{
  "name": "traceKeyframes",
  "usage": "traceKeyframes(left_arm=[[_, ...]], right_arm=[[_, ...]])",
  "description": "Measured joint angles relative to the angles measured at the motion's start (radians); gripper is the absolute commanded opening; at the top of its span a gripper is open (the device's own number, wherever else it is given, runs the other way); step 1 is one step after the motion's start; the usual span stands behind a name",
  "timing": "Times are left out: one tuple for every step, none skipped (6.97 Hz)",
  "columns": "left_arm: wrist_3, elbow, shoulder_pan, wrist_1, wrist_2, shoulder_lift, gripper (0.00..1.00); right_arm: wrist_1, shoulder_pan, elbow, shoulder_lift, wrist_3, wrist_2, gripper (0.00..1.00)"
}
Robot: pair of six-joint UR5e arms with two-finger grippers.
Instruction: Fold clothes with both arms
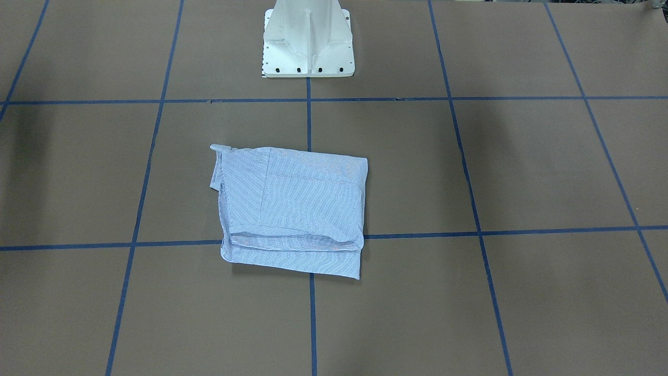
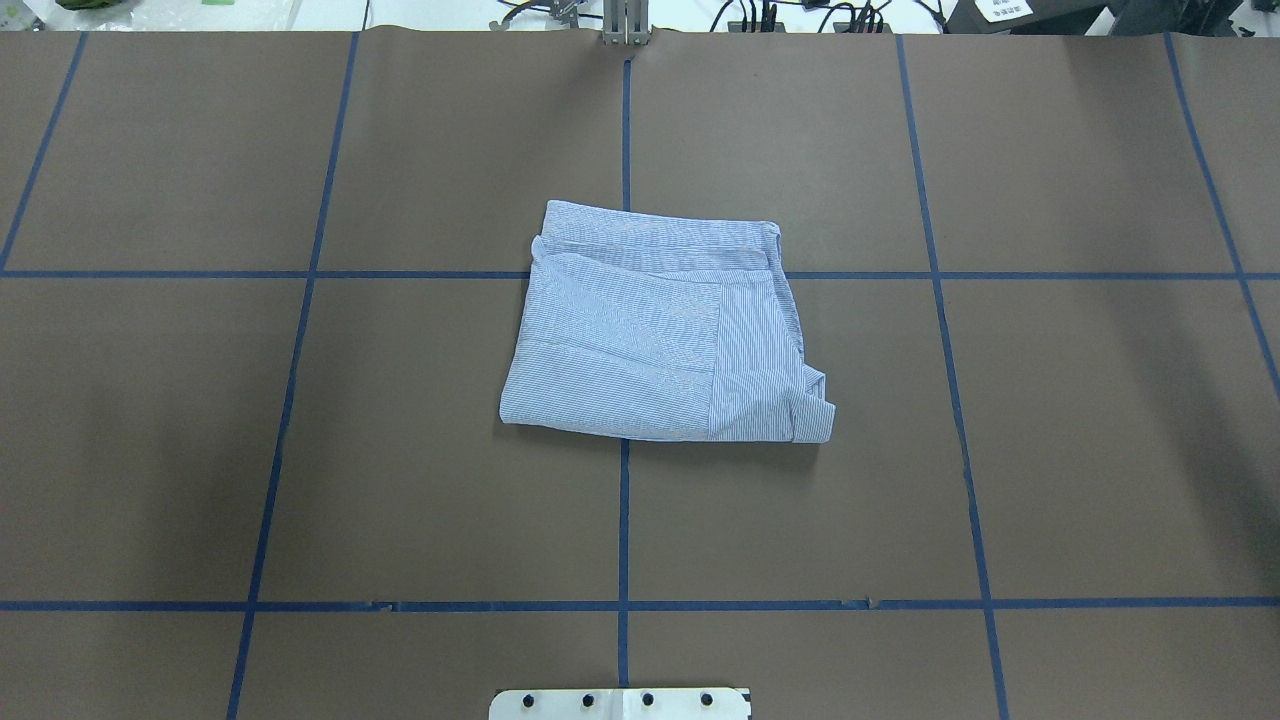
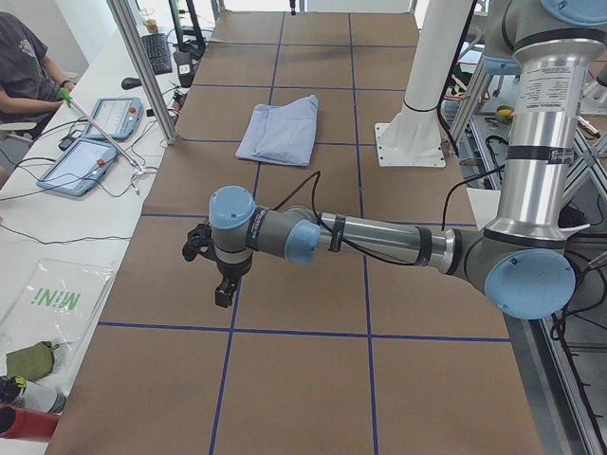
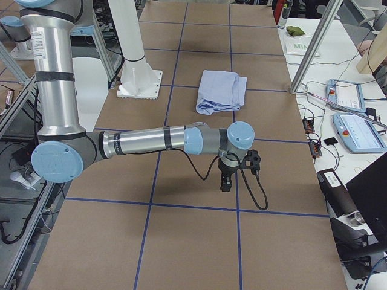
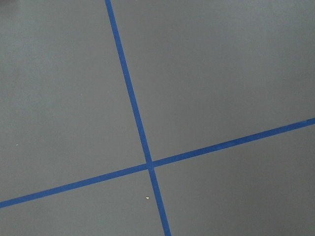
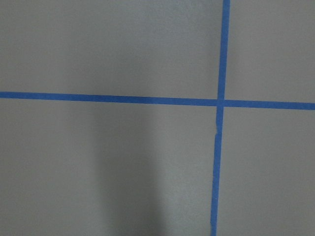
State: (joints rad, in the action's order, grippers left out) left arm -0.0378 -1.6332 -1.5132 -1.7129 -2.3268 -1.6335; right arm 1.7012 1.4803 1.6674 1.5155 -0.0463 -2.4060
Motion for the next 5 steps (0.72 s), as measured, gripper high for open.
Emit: traceKeyframes(left_arm=[[0.000,0.000,0.000,0.000,-0.032,0.001,1.00],[0.000,-0.001,0.002,0.001,-0.062,0.000,1.00],[0.000,-0.003,0.002,0.000,-0.072,-0.001,1.00],[-0.001,-0.012,0.002,-0.009,-0.075,0.000,1.00],[-0.001,-0.025,0.001,-0.022,-0.074,0.004,1.00]], right_arm=[[0.000,0.000,-0.001,-0.003,-0.002,-0.015,1.00],[-0.001,0.000,0.000,-0.003,0.000,-0.017,1.00],[-0.002,0.000,0.002,-0.001,0.003,-0.013,1.00],[-0.003,0.000,0.010,0.003,0.000,-0.011,1.00],[-0.002,0.000,0.022,0.010,-0.003,-0.009,1.00]])
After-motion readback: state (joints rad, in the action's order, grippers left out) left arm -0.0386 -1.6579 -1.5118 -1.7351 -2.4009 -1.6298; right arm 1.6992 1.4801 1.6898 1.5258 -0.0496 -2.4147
